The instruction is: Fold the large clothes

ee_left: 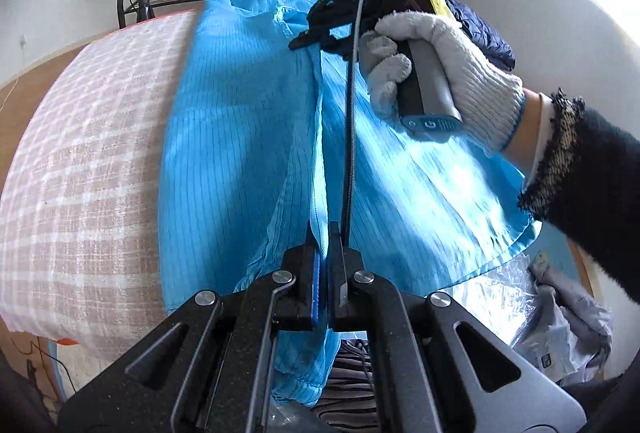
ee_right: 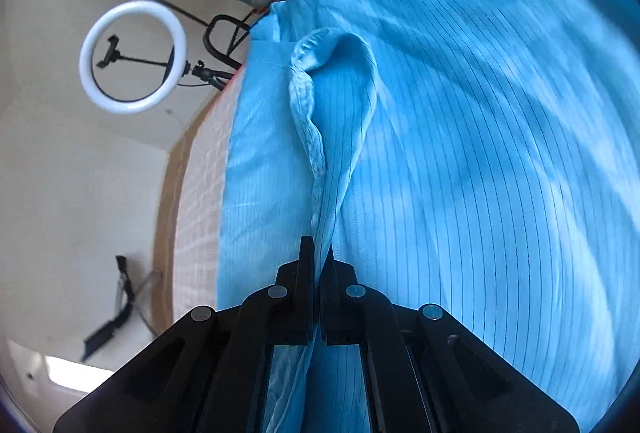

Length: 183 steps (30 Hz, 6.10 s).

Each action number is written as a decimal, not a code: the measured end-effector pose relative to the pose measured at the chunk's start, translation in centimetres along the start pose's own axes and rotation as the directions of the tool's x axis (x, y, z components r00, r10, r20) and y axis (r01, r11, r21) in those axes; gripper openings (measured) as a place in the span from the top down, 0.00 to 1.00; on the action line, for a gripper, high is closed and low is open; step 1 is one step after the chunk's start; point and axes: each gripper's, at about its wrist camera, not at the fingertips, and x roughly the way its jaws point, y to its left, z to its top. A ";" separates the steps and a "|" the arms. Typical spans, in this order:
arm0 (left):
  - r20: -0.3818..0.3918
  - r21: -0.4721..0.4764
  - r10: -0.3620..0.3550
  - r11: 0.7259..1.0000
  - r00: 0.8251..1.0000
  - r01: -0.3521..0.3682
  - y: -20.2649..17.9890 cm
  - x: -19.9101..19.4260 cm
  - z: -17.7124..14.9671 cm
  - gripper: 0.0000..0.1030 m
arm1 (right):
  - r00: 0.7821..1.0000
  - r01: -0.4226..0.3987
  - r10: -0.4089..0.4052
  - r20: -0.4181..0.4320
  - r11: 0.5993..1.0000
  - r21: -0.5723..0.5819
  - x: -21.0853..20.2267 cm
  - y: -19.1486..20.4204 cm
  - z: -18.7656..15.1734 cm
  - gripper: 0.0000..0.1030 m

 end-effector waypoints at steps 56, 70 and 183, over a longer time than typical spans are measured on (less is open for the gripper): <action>0.020 -0.127 -0.152 0.980 0.988 0.153 -2.8 -5.6 0.4 0.82 | 0.962 0.233 -0.171 0.214 0.922 -0.309 -24.7 -7.5 -20.9 0.52; 0.020 -0.058 -0.165 0.984 0.986 0.166 -9.7 -4.8 2.8 0.64 | 0.870 0.325 -0.355 0.342 0.935 0.145 -33.3 -23.9 -14.2 0.35; -0.009 0.012 -0.054 0.998 0.999 0.054 -11.7 2.7 -1.3 0.58 | 0.988 0.151 -0.135 0.070 0.927 -0.344 -26.2 -15.5 -19.2 0.92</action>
